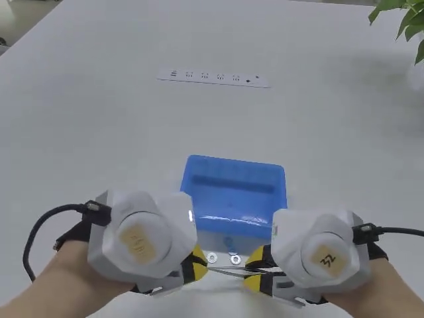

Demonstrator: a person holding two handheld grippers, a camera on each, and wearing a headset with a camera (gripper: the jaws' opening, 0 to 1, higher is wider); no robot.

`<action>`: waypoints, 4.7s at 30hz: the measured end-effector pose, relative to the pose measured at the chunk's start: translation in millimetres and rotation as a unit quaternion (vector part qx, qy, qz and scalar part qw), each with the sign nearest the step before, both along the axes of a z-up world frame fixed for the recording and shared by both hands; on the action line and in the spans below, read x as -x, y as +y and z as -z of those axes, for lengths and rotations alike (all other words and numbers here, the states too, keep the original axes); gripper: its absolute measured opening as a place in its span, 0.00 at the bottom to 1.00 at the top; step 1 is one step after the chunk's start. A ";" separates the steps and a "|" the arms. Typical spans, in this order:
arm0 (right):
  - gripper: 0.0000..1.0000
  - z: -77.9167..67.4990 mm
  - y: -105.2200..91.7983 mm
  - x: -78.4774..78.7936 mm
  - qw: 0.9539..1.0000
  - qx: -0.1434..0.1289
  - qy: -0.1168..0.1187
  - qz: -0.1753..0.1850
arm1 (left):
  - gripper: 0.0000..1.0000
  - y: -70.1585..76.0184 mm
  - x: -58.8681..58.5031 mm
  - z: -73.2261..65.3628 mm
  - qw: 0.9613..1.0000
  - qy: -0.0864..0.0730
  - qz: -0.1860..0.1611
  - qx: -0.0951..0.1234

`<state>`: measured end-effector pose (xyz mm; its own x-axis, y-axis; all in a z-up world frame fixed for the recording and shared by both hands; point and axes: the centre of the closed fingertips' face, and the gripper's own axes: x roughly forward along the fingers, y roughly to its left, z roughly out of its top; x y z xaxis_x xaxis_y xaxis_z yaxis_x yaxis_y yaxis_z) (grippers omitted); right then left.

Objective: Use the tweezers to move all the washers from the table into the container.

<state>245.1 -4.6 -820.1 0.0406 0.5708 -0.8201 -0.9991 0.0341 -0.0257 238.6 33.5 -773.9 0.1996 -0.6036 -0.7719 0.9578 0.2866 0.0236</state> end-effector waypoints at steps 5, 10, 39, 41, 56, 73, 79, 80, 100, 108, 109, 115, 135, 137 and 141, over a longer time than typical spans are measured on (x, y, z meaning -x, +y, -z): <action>0.06 -7.4 0.8 1.1 1.000 0.001 -0.018 -0.013 | 0.00 -6.9 -1.2 -19.8 1.000 -0.014 0.002 0.016; 0.05 -11.8 5.7 2.2 1.000 -0.010 -0.021 -0.017 | 0.00 -11.3 -4.8 -36.7 0.999 -0.024 -0.001 0.039; 0.03 -8.7 5.9 8.3 0.999 -0.001 -0.028 -0.037 | 0.01 21.2 -0.4 54.1 0.998 0.027 0.002 -0.062; 0.04 -7.5 5.1 8.9 0.999 0.001 -0.025 -0.036 | 0.00 21.4 -0.9 54.1 0.998 0.024 0.008 -0.065; 0.07 -3.1 0.9 8.0 1.000 -0.012 -0.008 -0.015 | 0.00 11.6 12.1 14.8 0.999 0.021 0.017 -0.022; 0.06 -18.7 14.9 10.4 0.998 -0.042 -0.025 -0.034 | 0.00 -4.2 12.9 -36.4 0.998 -0.023 0.046 -0.019; 0.06 -30.7 31.2 3.3 0.996 -0.075 -0.034 -0.035 | 0.00 -0.1 9.4 -55.0 0.997 -0.043 0.053 -0.035; 0.06 -32.3 33.8 1.7 0.996 -0.081 -0.035 -0.032 | 0.00 0.5 8.8 -57.5 0.997 -0.045 0.053 -0.035; 0.07 -29.6 63.5 -9.7 0.990 -0.141 -0.001 -0.018 | 0.00 3.9 -13.0 -62.7 0.997 -0.047 0.046 -0.047; 0.09 -36.7 63.4 -11.6 0.988 -0.151 0.008 -0.002 | 0.00 2.0 -17.5 -63.4 0.996 -0.048 0.052 -0.046; 0.10 -39.1 63.9 -12.6 0.988 -0.154 0.006 -0.001 | 0.00 1.9 -17.3 -63.4 0.996 -0.048 0.054 -0.045; 0.04 -46.1 68.1 -12.3 0.987 -0.161 -0.009 -0.012 | 0.00 3.1 -12.8 -59.0 0.994 -0.054 0.079 -0.058; 0.02 -45.6 64.1 -26.8 0.977 -0.187 0.051 0.089 | 0.33 3.8 -29.1 -73.3 0.993 -0.010 -0.068 0.096; 0.02 -45.8 62.8 -28.7 0.974 -0.192 0.059 0.105 | 0.43 11.3 -26.9 -72.9 0.986 -0.004 -0.108 0.126; 0.02 -46.5 58.8 -29.9 0.970 -0.199 0.068 0.125 | 0.58 23.4 -23.5 -76.7 0.968 -0.001 -0.171 0.184</action>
